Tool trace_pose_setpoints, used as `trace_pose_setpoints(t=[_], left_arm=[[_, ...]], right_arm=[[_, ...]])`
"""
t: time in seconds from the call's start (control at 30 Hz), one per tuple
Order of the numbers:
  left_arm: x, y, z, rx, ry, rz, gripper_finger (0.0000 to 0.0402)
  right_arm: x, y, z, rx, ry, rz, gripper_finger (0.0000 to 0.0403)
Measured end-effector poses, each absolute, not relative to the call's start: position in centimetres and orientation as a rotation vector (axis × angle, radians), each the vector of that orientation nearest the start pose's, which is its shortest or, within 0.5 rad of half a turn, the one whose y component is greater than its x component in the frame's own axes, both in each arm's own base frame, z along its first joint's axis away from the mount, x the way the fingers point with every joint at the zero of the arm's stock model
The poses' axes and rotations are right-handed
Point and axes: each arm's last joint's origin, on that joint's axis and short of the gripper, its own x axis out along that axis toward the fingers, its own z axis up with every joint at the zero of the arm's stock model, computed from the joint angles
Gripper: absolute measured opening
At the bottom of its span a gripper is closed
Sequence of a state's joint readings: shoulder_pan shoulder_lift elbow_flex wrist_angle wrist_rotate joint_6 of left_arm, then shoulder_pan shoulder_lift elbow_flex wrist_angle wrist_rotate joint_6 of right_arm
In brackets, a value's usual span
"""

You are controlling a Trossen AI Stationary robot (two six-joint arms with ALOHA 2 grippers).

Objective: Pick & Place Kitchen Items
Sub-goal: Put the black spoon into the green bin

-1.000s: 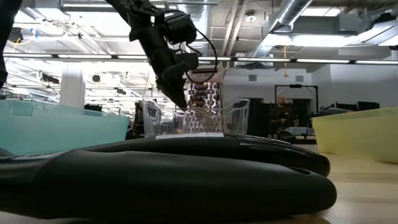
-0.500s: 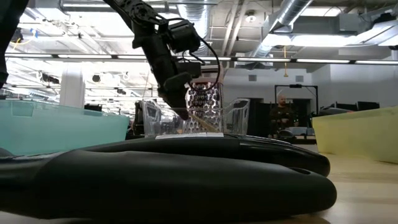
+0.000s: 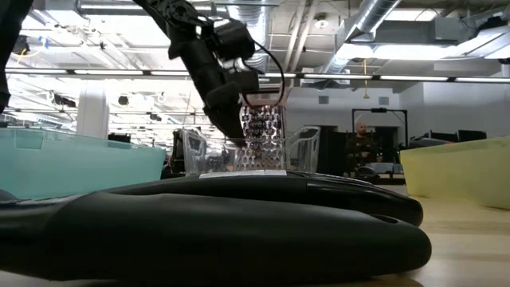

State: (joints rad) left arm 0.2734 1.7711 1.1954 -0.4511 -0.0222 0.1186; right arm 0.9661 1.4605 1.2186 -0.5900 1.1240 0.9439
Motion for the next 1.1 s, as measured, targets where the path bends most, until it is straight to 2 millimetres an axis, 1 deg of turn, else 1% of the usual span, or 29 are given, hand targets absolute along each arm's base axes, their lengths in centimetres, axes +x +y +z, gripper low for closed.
trace_pose_setpoints(t=[0.03, 0.1, 0.17, 0.23, 0.33, 0.4, 0.47, 0.57, 0.63, 0.67, 0.77, 0.83, 0.97, 1.1], left_arm=[[34.6, 9.7, 20.2, -0.031, 1.019, 0.223, 0.0145], [34.0, 9.4, 22.0, -0.058, 0.972, 0.250, 0.0167], [33.0, 8.6, 24.5, -0.090, 0.897, 0.259, 0.0182], [31.6, 7.1, 27.3, -0.113, 0.834, 0.237, 0.0189], [28.8, 3.9, 31.1, -0.108, 0.760, 0.159, 0.0189], [26.8, 1.3, 33.1, -0.119, 0.720, 0.093, 0.0186], [25.1, -1.4, 34.5, -0.142, 0.677, 0.012, 0.0182], [23.2, -5.6, 35.6, -0.158, 0.645, -0.089, 0.0180], [22.4, -8.3, 35.4, -0.146, 0.648, -0.133, 0.0180], [22.2, -9.6, 34.9, -0.134, 0.664, -0.148, 0.0180], [21.8, -13.0, 32.5, -0.123, 0.747, -0.168, 0.0180], [22.0, -14.7, 30.6, -0.132, 0.802, -0.143, 0.0180], [22.8, -17.3, 26.2, -0.106, 0.949, -0.111, 0.0180], [23.5, -19.6, 22.7, -0.075, 1.074, -0.141, 0.0180]], right_arm=[[19.0, 23.0, 30.6, 0.209, 0.298, -0.316, 0.0118], [19.0, 23.0, 30.6, 0.208, 0.299, -0.316, 0.0118], [19.1, 23.0, 30.6, 0.209, 0.298, -0.316, 0.0118], [19.1, 23.0, 30.6, 0.209, 0.298, -0.316, 0.0118], [19.1, 23.0, 30.6, 0.210, 0.298, -0.316, 0.0118], [19.1, 23.0, 30.6, 0.209, 0.298, -0.316, 0.0118], [19.1, 23.0, 30.6, 0.209, 0.298, -0.316, 0.0118], [19.1, 22.9, 30.6, 0.209, 0.298, -0.319, 0.0118], [19.2, 22.8, 30.6, 0.210, 0.298, -0.324, 0.0118], [19.3, 22.8, 30.6, 0.211, 0.298, -0.326, 0.0118], [19.6, 22.5, 30.6, 0.213, 0.296, -0.338, 0.0118], [19.7, 22.4, 30.6, 0.214, 0.296, -0.343, 0.0118], [20.0, 22.2, 30.6, 0.217, 0.295, -0.356, 0.0118], [20.2, 22.0, 30.6, 0.226, 0.315, -0.346, 0.0118]])
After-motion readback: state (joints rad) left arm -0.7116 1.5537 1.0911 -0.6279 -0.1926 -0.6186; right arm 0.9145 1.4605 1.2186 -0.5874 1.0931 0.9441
